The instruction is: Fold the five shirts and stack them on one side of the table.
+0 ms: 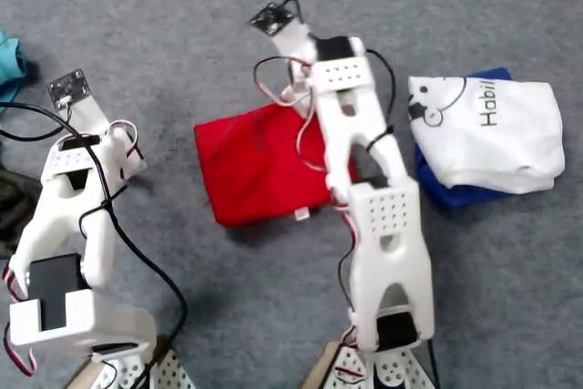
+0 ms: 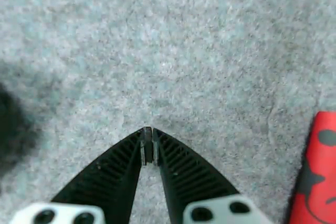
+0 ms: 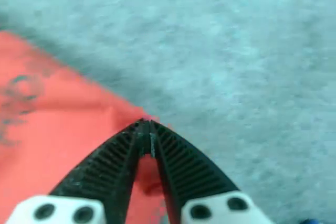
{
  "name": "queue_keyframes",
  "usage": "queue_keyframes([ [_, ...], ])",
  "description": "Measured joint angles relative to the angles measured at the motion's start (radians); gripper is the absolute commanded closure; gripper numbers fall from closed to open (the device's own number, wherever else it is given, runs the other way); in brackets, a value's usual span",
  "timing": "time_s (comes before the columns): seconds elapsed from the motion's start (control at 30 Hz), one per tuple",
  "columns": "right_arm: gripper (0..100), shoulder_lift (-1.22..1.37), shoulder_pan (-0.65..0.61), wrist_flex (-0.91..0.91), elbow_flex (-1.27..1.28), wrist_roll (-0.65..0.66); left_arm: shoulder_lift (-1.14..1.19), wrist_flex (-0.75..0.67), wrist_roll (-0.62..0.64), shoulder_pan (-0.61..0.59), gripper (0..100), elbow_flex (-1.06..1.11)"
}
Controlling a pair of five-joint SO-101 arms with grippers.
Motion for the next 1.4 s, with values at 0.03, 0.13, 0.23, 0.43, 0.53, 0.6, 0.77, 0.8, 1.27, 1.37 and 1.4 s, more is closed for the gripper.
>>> queue_keyframes([
  [0.03, 99.6, 0.026, 0.017, 0.0, -0.063, 0.0, 0.0, 0.0, 0.0, 0.0, 98, 0.0],
  [0.13, 99.6, 0.071, 0.055, 0.003, -0.242, 0.0, 0.0, 0.0, 0.0, 0.0, 98, 0.0],
  [0.23, 99.6, 0.083, 0.057, 0.069, -0.397, 0.0, 0.0, 0.0, 0.0, 0.0, 98, 0.0],
  [0.43, 99.6, 0.086, 0.0, 0.362, -0.543, 0.0, 0.0, 0.0, 0.0, 0.0, 98, 0.0],
  [0.53, 99.6, 0.087, -0.035, 0.428, -0.537, -0.011, 0.0, 0.0, 0.0, 0.0, 98, 0.0],
  [0.6, 99.6, 0.092, -0.038, 0.434, -0.516, -0.025, 0.0, 0.0, 0.0, 0.0, 98, 0.0],
  [0.77, 99.6, 0.16, -0.044, 0.385, -0.454, -0.037, 0.0, 0.0, 0.0, 0.0, 98, 0.0],
  [0.8, 99.6, 0.184, -0.043, 0.358, -0.454, -0.037, 0.0, 0.0, 0.0, 0.0, 98, 0.0],
  [1.27, 99.6, 0.339, 0.011, 0.206, -0.631, -0.038, 0.0, 0.0, 0.0, 0.0, 98, 0.0],
  [1.37, 99.6, 0.339, 0.011, 0.27, -0.701, -0.038, 0.0, 0.0, 0.0, 0.0, 98, 0.0],
  [1.4, 99.6, 0.338, 0.012, 0.29, -0.709, -0.038, 0.0, 0.0, 0.0, 0.0, 98, 0.0],
])
